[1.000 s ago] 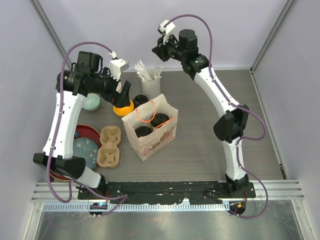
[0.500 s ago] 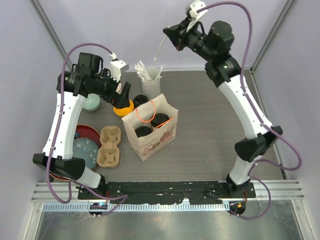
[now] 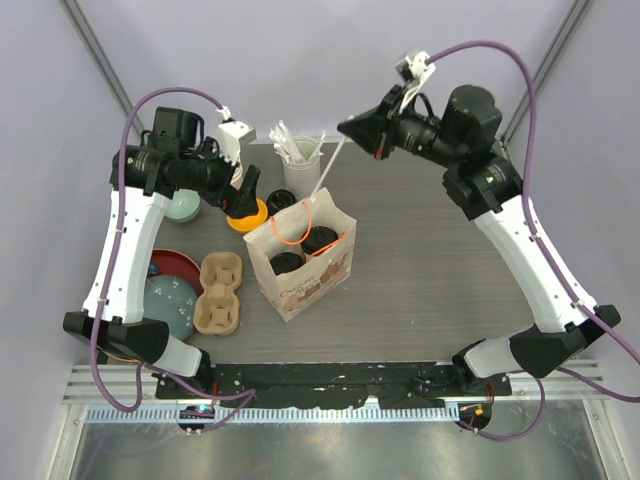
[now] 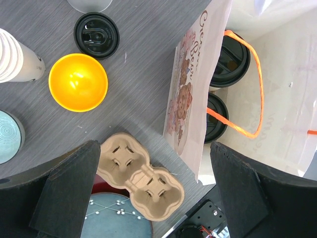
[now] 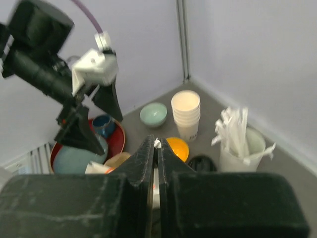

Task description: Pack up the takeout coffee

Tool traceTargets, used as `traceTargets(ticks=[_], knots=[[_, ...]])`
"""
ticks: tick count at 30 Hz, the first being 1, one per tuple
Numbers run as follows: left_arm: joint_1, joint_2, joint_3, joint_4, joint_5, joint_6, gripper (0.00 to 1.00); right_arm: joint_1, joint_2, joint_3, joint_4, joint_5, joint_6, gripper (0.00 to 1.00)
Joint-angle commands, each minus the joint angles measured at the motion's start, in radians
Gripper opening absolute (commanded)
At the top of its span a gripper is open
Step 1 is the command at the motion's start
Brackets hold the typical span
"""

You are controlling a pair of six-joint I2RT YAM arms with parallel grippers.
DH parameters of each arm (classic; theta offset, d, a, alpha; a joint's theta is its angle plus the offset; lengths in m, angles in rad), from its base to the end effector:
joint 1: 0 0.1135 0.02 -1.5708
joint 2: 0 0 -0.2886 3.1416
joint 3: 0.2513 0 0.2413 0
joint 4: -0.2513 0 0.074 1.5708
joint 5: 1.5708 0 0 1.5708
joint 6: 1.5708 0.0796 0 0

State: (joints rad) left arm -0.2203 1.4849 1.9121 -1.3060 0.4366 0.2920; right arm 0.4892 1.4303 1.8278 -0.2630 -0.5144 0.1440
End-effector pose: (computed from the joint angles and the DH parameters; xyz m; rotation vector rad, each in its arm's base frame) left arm 0.2623 -0.0932 0.4400 0.7913 2.2660 -0.4995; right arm 0.2586 0.1821 0.5643 -0.6797 1.3549 0.8800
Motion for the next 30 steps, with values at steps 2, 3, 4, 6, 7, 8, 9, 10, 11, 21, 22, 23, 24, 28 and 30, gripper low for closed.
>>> traceTargets(ticks=[2, 3, 4, 6, 7, 8, 9, 10, 11, 21, 22, 23, 24, 28, 30], knots=[[0.004, -0.025, -0.005, 0.034, 0.001, -0.004, 0.97, 0.003, -0.1, -0.192, 0.07, -0.013, 0.088, 0.01], [0.004, -0.025, -0.007, 0.034, 0.001, -0.004, 0.97, 0.005, -0.1, -0.202, 0.071, -0.019, 0.088, 0.01], [0.004, -0.026, -0.007, 0.034, 0.001, -0.002, 0.97, 0.006, -0.1, -0.212, 0.071, -0.019, 0.083, 0.01], [0.004, -0.025, -0.004, 0.036, 0.001, -0.004, 0.97, 0.006, -0.097, -0.269, 0.134, -0.015, 0.088, 0.01], [0.004, -0.025, -0.004, 0.036, 0.001, -0.004, 0.97, 0.008, -0.097, -0.295, 0.169, -0.015, 0.095, 0.01], [0.004, -0.023, -0.005, 0.036, 0.002, -0.002, 0.97, 0.008, -0.094, -0.346, 0.21, -0.021, 0.1, 0.01], [0.004, -0.023, -0.004, 0.037, 0.002, -0.002, 0.97, 0.008, -0.087, -0.363, 0.261, -0.027, 0.109, 0.01], [0.006, -0.023, -0.004, 0.036, 0.002, -0.002, 0.97, 0.008, -0.079, -0.377, 0.307, -0.033, 0.117, 0.01], [0.004, -0.023, -0.005, 0.036, 0.002, -0.004, 0.97, 0.011, -0.059, -0.396, 0.353, -0.045, 0.135, 0.01], [0.004, -0.022, -0.008, 0.033, -0.001, 0.004, 0.97, 0.058, 0.018, -0.49, 0.452, -0.096, 0.082, 0.01], [0.004, -0.02, -0.01, 0.031, -0.001, 0.007, 0.97, 0.061, 0.034, -0.487, 0.435, -0.096, 0.072, 0.01], [0.004, -0.02, -0.008, 0.031, 0.001, 0.006, 0.97, 0.063, 0.045, -0.481, 0.404, -0.098, 0.063, 0.01], [0.004, -0.017, -0.007, 0.031, 0.001, 0.006, 0.97, 0.065, 0.054, -0.475, 0.389, -0.101, 0.055, 0.01], [0.004, -0.014, -0.007, 0.033, 0.002, 0.006, 0.97, 0.084, 0.11, -0.437, 0.294, -0.102, -0.01, 0.01], [0.004, -0.012, -0.007, 0.033, 0.002, 0.006, 0.97, 0.094, 0.127, -0.411, 0.225, -0.102, -0.04, 0.04]])
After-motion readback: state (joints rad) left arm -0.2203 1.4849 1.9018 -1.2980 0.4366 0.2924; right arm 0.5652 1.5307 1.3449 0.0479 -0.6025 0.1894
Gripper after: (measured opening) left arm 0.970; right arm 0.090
